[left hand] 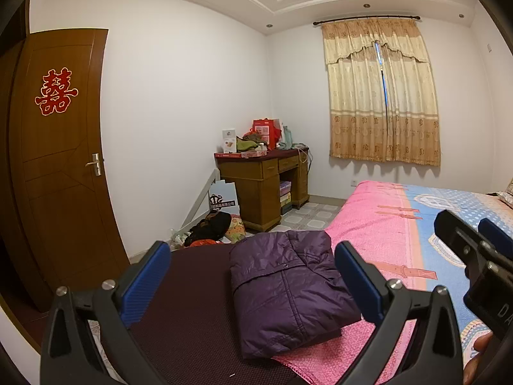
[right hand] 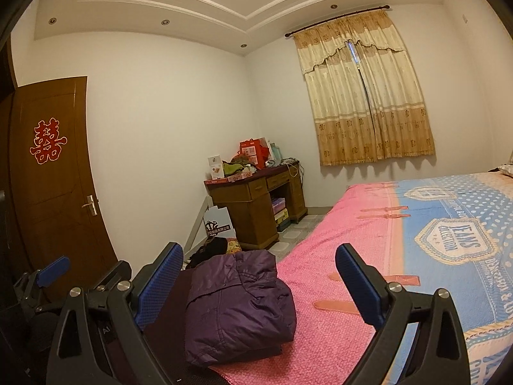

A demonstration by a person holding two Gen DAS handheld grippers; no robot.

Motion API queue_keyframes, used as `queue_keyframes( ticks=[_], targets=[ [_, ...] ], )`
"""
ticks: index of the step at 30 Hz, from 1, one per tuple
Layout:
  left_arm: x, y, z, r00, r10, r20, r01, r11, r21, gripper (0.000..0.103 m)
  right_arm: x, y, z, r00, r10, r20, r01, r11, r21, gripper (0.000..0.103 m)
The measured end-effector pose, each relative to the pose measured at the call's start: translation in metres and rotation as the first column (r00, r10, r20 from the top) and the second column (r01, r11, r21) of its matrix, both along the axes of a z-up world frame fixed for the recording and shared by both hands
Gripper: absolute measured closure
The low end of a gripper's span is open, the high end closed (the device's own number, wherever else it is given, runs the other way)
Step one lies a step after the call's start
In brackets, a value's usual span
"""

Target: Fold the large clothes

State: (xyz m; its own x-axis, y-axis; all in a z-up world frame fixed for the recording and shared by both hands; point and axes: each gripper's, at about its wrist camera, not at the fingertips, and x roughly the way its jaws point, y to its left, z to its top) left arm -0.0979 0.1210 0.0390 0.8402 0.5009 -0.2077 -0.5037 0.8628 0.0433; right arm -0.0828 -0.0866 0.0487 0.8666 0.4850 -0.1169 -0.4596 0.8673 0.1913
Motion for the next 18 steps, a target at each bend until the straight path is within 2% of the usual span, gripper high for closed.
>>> queue_keyframes(
  ticks=[18],
  targets=[
    [0.0039,0.0067,0.0026,1.000,-0.002,-0.019,0.002,1.000,-0.012,0.000,0.0012,0.0020,-0.0020,1.000,0.010,-0.013,-0.010,1.000,0.006,0.007]
  ],
)
